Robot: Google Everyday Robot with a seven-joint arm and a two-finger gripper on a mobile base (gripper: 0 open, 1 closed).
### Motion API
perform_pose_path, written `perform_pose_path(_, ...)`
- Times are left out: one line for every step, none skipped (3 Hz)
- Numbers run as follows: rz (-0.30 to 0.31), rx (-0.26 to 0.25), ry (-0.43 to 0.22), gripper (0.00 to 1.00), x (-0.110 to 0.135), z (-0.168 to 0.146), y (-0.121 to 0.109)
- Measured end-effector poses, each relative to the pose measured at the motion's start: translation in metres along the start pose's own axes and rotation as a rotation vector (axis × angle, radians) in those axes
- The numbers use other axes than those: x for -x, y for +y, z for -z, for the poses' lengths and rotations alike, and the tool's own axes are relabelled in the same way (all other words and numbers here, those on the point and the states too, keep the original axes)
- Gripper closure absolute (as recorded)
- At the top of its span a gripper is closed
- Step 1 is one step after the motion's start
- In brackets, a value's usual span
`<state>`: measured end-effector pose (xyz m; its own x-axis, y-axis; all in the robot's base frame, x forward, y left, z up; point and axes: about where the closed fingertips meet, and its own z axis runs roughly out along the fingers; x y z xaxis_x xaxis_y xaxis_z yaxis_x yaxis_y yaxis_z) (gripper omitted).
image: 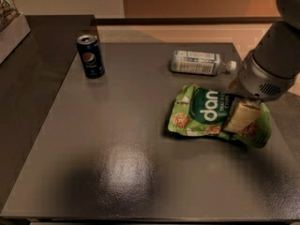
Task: Pick green rice chip bag
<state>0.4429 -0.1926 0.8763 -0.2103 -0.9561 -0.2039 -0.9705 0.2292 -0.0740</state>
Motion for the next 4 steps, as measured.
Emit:
perform_pose_path(0.035,-0.016,-0.038,1.00,0.021,0.031,0.001)
perform_pose_path(0.082,-0.037,-0.072,1.00,0.044,0.067,-0.001)
perform_pose_path(0.126,-0.066,-0.105,1.00,0.064,0.100,-0.003)
perform_pose_path(0.156,-0.111,-0.140,1.00,0.079,0.121,-0.009)
